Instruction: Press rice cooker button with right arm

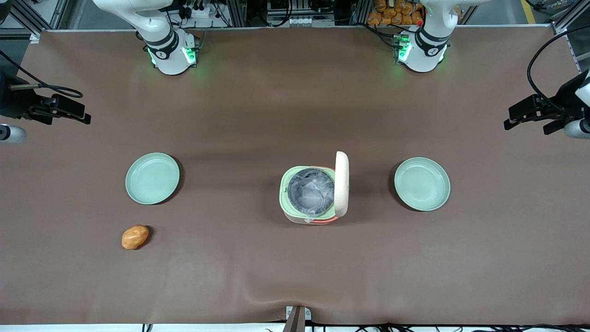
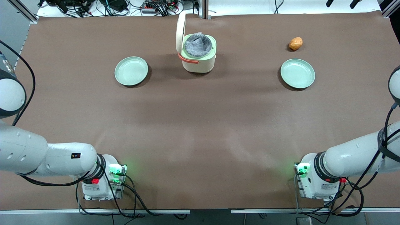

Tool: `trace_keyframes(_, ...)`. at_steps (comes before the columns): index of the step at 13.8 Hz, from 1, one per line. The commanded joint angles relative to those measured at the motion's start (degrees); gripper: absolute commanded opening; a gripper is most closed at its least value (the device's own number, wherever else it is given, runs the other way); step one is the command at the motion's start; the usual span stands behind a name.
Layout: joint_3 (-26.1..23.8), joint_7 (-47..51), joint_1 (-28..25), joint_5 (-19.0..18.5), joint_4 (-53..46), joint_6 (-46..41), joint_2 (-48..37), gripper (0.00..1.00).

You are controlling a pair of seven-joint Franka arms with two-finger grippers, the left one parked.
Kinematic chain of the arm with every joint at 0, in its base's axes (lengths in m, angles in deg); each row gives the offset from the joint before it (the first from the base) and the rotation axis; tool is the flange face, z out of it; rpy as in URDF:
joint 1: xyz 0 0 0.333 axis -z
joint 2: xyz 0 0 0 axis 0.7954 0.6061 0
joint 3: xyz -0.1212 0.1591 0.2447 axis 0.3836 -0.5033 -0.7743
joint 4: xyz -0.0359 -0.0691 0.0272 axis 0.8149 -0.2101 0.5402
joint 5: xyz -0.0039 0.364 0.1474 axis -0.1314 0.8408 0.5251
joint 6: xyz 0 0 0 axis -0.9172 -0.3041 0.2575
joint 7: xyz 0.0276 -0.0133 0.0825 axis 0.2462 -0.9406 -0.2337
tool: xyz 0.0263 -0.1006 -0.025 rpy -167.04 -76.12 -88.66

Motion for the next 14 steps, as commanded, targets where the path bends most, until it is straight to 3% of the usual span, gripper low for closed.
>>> trace_keyframes(1,-0.8,-2.2,2.1,-1.5,2.7,0.0,-2.3,1.0)
trace_keyframes(5,-0.6,-2.3,2.0,-4.1,2.8,0.0,-2.6,1.0)
trace_keyframes(14,2.3,-3.6,1.5,-5.8,2.4,0.1,-2.6,1.0)
